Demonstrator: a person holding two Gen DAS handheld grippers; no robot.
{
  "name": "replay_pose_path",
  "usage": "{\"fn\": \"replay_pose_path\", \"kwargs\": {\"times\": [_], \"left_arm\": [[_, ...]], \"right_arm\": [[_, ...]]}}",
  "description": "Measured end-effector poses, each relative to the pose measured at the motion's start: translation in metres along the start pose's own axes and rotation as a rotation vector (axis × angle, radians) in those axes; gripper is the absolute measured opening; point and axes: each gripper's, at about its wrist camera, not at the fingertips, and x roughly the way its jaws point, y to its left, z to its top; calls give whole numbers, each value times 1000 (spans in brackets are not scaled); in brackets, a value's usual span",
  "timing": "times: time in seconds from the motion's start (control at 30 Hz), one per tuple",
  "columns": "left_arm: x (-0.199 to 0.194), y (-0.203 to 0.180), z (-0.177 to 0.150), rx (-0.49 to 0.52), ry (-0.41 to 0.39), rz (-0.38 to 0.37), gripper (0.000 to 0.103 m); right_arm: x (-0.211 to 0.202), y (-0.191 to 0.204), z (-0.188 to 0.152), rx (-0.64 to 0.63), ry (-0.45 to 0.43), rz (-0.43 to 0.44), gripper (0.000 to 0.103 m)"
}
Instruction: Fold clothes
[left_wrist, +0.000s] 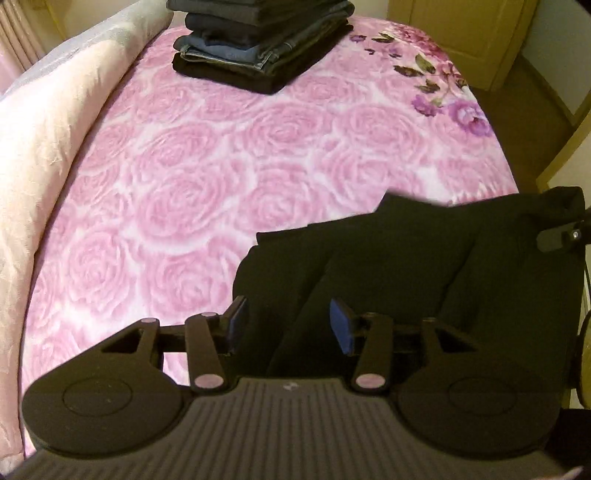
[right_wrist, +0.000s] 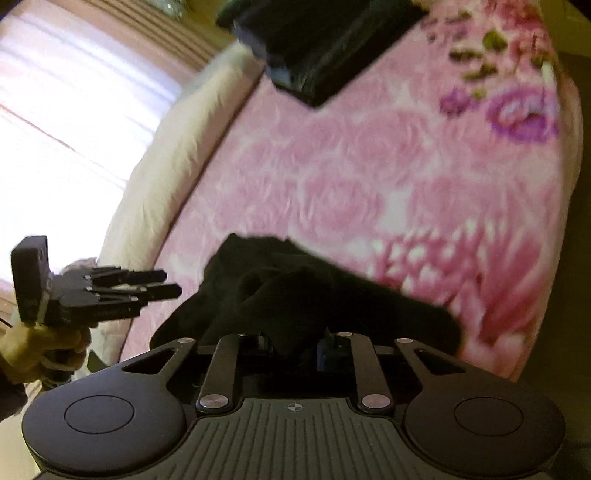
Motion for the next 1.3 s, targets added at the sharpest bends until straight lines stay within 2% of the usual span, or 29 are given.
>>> {"fn": "replay_pose_path", "kwargs": {"times": [0.1,0.13,0.2,0.33,0.43,0.53,0.57,0.6,0.7,0.83,1.0,1.13,1.3], "left_arm": [[18,-3,3,15,26,-6,44],[24,-4,4,25,40,-8,44],[32,-5,6,42,54,-7,44],[27,-15,9,91,30,-8,44],[30,-25,12,118,27,-24,43],[52,-30,18,156,67,-19,34],[61,-30,20,162,81,-12,33],[71,-29,22,165,94,3,33],[97,-24,27,171,115,50,32],[117,-9,33,102,143,32,40],[89,-6,36,82,121,28,38],[74,-15,34,100,90,-11,38],[57,-27,32,126,51,-64,42]], "right_arm": [[19,-33,-6,112,83,-14,19],[24,-42,-9,141,99,-16,26],[23,-47,-10,152,93,-15,30],[10,-44,-13,143,66,-38,48],[-5,-37,-16,123,35,-68,48],[-4,-30,-15,81,14,-87,47],[0,-29,-14,69,20,-95,39],[5,-29,-12,60,32,-99,26],[21,-38,-7,54,44,-130,26],[25,-61,-8,127,67,-104,27],[8,-62,-7,145,96,-87,28],[-7,-48,-2,93,96,-124,42],[-18,-32,-1,27,92,-131,43]]}}
